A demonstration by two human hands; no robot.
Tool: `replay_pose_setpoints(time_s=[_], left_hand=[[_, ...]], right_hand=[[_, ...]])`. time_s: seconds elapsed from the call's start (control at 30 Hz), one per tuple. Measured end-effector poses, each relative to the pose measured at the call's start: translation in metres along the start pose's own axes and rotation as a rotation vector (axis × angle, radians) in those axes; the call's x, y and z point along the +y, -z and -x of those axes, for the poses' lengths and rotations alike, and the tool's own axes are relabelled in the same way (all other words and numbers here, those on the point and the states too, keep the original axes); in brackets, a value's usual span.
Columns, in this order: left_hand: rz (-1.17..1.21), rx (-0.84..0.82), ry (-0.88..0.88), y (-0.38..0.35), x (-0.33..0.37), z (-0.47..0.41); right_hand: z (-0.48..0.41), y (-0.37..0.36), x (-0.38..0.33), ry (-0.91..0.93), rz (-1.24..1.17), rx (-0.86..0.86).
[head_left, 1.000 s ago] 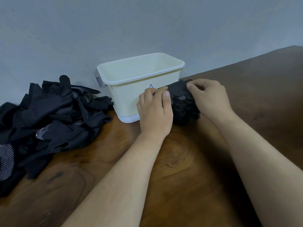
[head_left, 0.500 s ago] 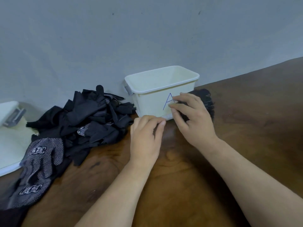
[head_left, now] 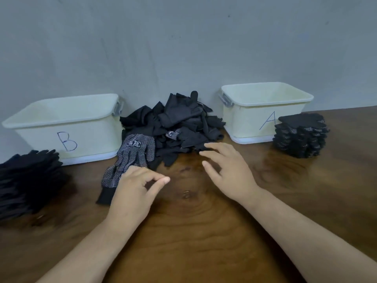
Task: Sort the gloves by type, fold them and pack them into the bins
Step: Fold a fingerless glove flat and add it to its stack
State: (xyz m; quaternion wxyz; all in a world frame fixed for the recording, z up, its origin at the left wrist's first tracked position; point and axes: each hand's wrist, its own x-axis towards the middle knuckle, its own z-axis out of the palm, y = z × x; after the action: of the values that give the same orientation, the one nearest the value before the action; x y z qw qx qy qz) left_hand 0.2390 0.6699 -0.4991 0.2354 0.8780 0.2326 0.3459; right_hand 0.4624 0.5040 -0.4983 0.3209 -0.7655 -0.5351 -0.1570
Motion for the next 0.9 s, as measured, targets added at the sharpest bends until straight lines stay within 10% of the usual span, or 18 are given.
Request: replay_pose_setpoints(time_s=[0.37,0.67,0.9], left_hand=[[-0.192,0.011,-0.035,0.002,-0.017,-0.026],[-0.077,-0.012,0.055,-0.008,-0.022,-0.023],[-0.069,-0.018,0.030,-0.005,-0.018,-0.020]], right_hand=[[-0.060,-0.079,-0.044,0.121,0.252,-0.001],[-0.070,-0.060,-0.009,-0.305,0.204,0.008],[-0.069,-0.056,-0.012,-0.277,-0.094,0.197]])
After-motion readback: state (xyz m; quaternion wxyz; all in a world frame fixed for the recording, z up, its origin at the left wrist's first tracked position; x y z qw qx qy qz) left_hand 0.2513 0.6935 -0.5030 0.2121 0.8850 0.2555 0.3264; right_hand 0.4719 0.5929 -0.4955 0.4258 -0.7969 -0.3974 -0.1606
